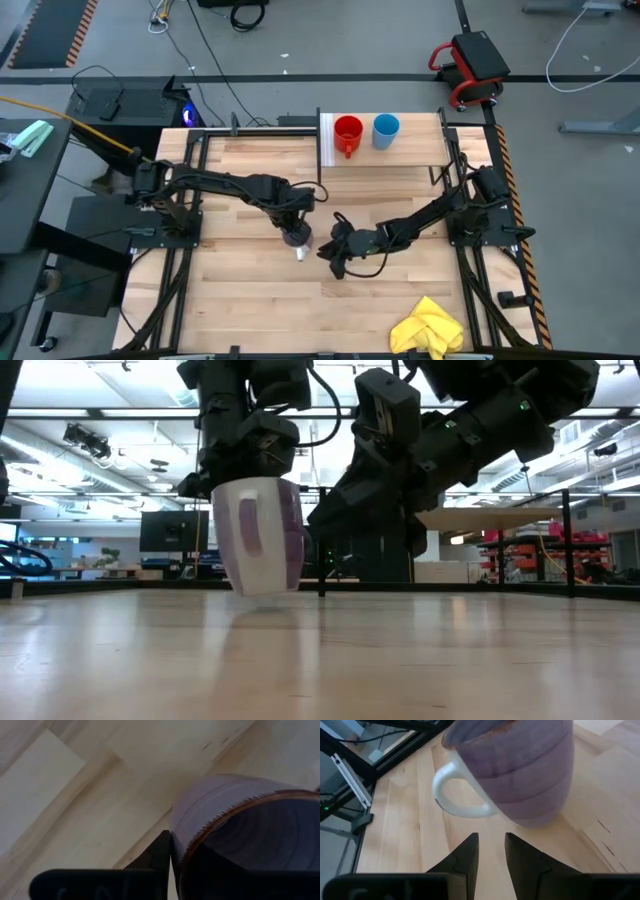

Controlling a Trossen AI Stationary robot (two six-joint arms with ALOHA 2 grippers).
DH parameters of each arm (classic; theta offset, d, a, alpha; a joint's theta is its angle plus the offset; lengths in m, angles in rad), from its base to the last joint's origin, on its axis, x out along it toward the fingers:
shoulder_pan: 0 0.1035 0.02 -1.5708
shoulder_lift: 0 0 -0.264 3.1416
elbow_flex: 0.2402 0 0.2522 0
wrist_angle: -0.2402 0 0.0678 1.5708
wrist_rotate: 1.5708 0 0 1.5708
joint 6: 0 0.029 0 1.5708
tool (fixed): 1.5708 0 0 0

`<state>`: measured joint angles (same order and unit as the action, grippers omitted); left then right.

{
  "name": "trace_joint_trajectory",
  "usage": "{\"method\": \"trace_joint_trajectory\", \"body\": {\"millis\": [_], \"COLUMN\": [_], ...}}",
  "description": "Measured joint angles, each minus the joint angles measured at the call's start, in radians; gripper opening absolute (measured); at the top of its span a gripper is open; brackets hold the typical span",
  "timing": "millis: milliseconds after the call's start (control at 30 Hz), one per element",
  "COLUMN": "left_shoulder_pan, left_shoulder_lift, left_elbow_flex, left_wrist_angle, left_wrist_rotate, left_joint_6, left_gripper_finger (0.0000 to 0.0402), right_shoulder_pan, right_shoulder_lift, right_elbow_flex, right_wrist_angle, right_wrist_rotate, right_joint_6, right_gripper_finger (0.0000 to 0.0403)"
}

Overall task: Stack small to large cups/mugs on shelf
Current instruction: Put the purple mug on the shelf

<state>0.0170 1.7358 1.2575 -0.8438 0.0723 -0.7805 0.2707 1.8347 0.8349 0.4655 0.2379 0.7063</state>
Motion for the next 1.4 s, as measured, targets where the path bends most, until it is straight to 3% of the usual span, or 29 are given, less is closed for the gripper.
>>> {"method": "trace_joint_trajectory", "body": {"millis": [400, 1400], "left_shoulder_pan": [0.000, 0.019], "left_shoulder_lift": [-0.001, -0.041], "left_elbow_flex": [0.001, 0.028], "left_wrist_angle": [0.005, -0.018], "left_wrist_rotate": [0.001, 0.065], "left_joint_6": [-0.001, 0.010], "left_gripper_finger": [0.0097, 0.0112], "right_shoulder_pan": [0.001, 0.002], "right_shoulder_lift": [0.000, 0.000], "right_elbow_flex": [0.000, -0.001], "right_wrist_angle": [-0.025, -0.063], "right_wrist_rotate": [0.000, 0.000], "right_joint_6": [0.000, 0.054], "right_gripper_finger": [0.0103, 0.0103]}}
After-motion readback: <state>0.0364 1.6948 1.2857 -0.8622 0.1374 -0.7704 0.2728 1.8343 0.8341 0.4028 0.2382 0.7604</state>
